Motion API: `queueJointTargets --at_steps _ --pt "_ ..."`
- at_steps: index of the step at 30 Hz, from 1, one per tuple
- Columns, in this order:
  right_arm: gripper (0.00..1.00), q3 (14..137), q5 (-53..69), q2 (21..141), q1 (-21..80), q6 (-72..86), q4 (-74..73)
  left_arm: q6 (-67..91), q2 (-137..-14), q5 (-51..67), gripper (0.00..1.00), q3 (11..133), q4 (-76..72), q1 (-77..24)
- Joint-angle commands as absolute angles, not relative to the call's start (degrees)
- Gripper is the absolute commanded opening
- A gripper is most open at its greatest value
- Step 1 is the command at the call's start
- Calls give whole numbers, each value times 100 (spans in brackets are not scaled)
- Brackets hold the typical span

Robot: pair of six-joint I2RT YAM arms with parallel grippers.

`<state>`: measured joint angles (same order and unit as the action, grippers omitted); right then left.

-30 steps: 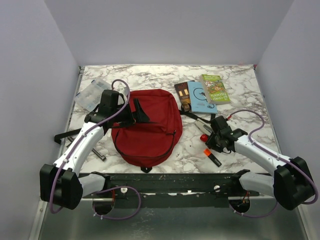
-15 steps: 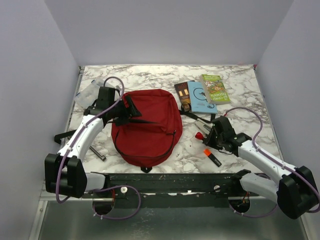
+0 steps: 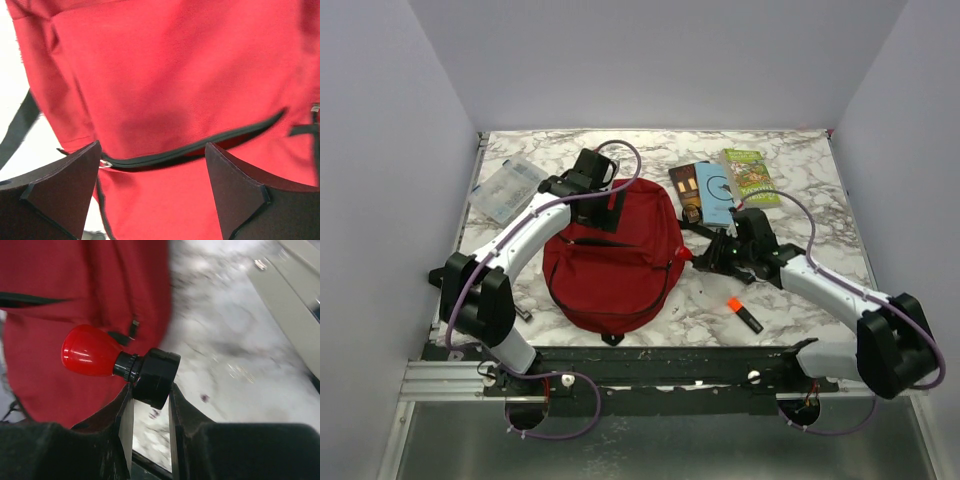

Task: Pack the student bag
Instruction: Pick up the personal item from the center of the board, then place the personal item in the student bag.

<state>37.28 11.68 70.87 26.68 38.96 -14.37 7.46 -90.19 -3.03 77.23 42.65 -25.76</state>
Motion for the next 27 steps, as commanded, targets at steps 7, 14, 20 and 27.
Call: queueJointTargets --at_steps 7,14,20,27 --pt "1 4903 2274 8278 2792 4170 -150 80 -9288 -1811 95 7409 4364 -2991" --pt "1 4919 2251 8493 2871 4269 -53 83 -9450 -1931 96 7244 4339 -3180" --pt "1 4966 2227 8670 3070 4405 149 37 -9719 -2103 99 7233 4281 -3287" --pt "1 4976 2047 8780 3291 4536 223 65 -10014 -2672 94 7409 4236 -3417"
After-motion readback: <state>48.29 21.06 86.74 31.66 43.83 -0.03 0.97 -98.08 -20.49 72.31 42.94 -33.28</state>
